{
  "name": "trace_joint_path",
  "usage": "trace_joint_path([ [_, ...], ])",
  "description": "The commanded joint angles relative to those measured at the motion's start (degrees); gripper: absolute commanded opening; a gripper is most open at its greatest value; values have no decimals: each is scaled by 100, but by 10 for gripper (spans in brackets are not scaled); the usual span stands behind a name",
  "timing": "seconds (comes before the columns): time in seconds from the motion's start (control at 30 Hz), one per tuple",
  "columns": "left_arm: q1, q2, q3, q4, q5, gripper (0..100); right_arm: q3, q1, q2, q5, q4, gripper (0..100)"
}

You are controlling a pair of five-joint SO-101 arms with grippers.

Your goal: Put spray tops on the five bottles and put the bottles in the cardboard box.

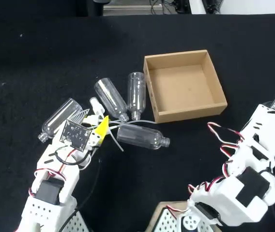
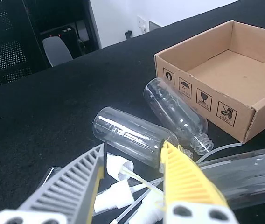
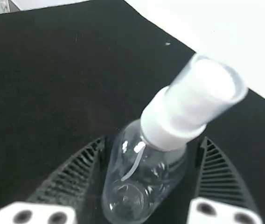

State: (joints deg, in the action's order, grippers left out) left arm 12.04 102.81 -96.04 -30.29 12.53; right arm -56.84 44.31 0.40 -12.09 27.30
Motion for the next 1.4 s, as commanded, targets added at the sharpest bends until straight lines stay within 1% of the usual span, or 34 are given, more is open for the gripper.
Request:
trace_joint_path([
  [0.0,84,35,-136,-18,-44,191,400,35,-31,-35,149,272],
  [0.97,84,35,-136,-35,-35,191,576,26,22,-18,132,269],
  [1.13,84,35,-136,-35,-35,191,541,62,22,457,105,269],
  [1.37,84,35,-136,-35,-35,191,541,26,101,492,114,269],
])
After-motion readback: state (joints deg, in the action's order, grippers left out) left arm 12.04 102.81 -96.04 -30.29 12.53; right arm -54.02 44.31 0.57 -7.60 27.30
